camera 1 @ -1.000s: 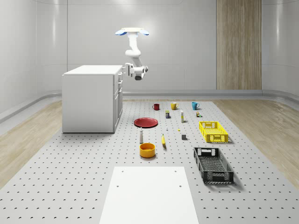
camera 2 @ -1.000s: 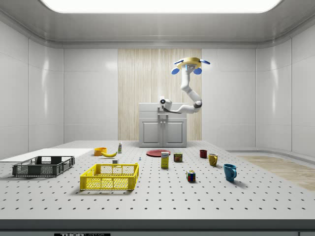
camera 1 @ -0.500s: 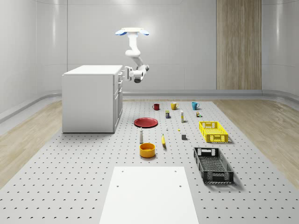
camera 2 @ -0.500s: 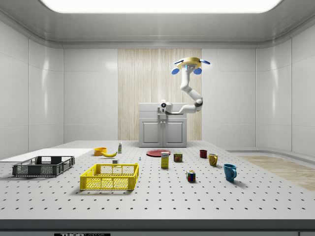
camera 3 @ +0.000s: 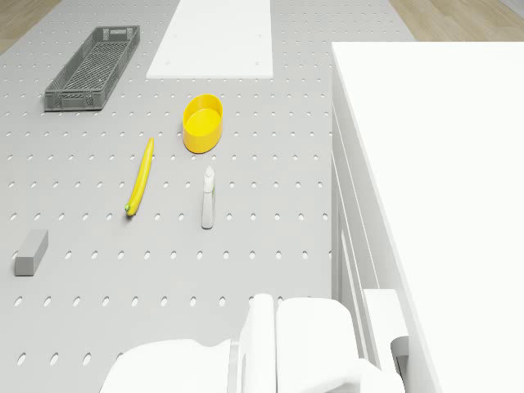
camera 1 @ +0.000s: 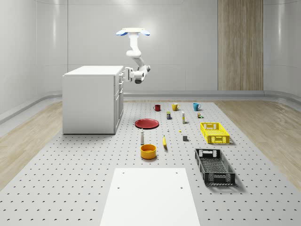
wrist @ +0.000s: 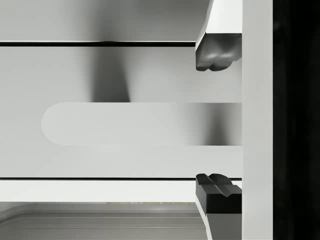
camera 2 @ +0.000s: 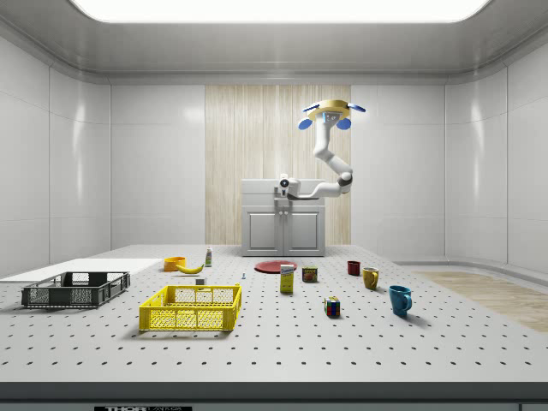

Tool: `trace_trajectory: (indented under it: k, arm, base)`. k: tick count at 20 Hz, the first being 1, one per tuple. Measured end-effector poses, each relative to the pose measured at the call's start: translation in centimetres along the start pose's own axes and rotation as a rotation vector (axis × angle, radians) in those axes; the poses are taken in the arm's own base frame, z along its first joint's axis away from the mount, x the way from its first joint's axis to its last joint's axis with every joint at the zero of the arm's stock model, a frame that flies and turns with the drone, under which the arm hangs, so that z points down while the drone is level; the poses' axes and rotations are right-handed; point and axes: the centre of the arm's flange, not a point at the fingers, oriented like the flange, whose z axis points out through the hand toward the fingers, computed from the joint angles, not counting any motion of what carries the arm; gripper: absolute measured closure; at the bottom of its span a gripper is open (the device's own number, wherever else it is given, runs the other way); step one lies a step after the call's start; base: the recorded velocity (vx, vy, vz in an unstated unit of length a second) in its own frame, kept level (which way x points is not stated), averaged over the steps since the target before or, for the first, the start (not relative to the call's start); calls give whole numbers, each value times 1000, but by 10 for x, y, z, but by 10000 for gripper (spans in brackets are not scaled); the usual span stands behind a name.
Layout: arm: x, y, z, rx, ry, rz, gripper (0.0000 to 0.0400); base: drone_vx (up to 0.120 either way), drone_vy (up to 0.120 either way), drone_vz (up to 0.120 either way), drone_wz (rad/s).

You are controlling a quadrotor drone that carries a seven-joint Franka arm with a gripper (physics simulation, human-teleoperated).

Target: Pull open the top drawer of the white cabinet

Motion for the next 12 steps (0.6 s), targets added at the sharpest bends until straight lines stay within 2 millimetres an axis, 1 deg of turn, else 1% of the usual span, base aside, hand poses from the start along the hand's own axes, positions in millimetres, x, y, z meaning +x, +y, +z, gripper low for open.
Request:
trace_trajectory:
  k: [12]
  arm:
    - [0, 0, 4, 0, -1, -1, 95]
  base:
    - [0, 0, 0, 0]
